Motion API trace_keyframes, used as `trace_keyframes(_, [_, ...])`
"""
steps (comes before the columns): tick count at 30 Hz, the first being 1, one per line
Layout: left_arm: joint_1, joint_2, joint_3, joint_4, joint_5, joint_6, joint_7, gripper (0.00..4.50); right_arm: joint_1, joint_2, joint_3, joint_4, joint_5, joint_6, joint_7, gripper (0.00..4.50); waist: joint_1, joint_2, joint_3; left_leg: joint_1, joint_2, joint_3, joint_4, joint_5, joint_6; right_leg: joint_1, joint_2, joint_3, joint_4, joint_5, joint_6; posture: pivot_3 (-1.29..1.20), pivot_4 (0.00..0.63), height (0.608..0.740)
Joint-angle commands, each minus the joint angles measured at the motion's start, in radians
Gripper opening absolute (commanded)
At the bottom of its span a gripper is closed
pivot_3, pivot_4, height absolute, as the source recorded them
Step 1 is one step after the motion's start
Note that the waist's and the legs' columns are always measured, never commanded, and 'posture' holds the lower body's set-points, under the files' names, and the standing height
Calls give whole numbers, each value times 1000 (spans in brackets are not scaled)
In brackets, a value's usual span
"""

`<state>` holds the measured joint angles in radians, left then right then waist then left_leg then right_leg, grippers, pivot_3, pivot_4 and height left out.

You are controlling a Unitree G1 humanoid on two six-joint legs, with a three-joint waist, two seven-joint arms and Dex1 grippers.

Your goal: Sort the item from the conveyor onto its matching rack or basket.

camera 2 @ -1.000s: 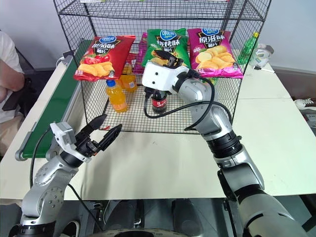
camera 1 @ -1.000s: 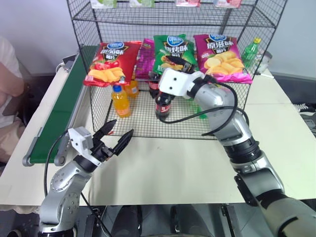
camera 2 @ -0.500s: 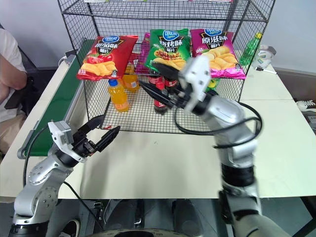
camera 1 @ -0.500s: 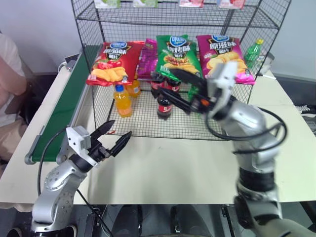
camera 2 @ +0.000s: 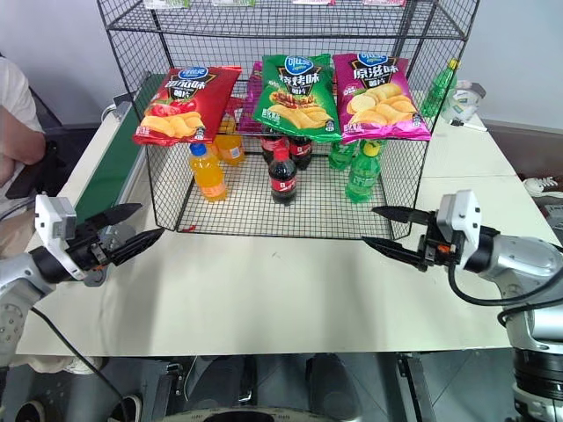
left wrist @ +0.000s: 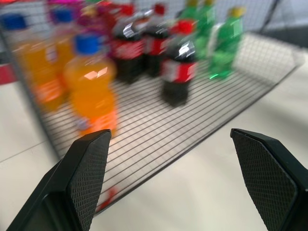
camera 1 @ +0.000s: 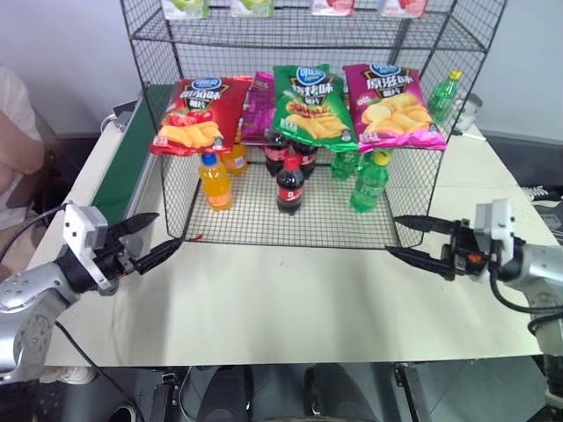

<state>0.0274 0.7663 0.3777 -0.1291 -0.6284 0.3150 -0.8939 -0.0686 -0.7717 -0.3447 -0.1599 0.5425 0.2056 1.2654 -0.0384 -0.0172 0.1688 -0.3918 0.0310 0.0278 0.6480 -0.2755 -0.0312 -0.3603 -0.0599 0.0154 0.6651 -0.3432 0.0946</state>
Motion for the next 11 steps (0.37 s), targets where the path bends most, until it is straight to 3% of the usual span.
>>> trace_keyframes(1, [-12,15,36,13,16,-22,-14,4247,-17,-37,-56,46,2,-42,-4,3088,0,0,0,0,0,0,0,0,0,0,0,0,0,0,0,0,150,739])
trace_keyframes(3, [-7,19,44,16,21,-27,-21,4247,-11,-48,-61,54,30,-17,6,3559,0,0,0,0,0,0,0,0,0,0,-1,0,0,0,0,0,150,739])
trace_keyframes(5, [-11,21,50,25,36,-42,-17,4247,8,-51,-57,54,22,-35,13,4447,1,0,0,0,0,0,0,0,0,0,-1,0,0,0,0,0,150,739])
trace_keyframes(11, [-11,29,61,52,75,-97,-37,4247,21,-50,-52,57,19,-62,11,4447,1,0,0,0,0,0,0,0,0,0,-1,0,0,0,0,0,150,739])
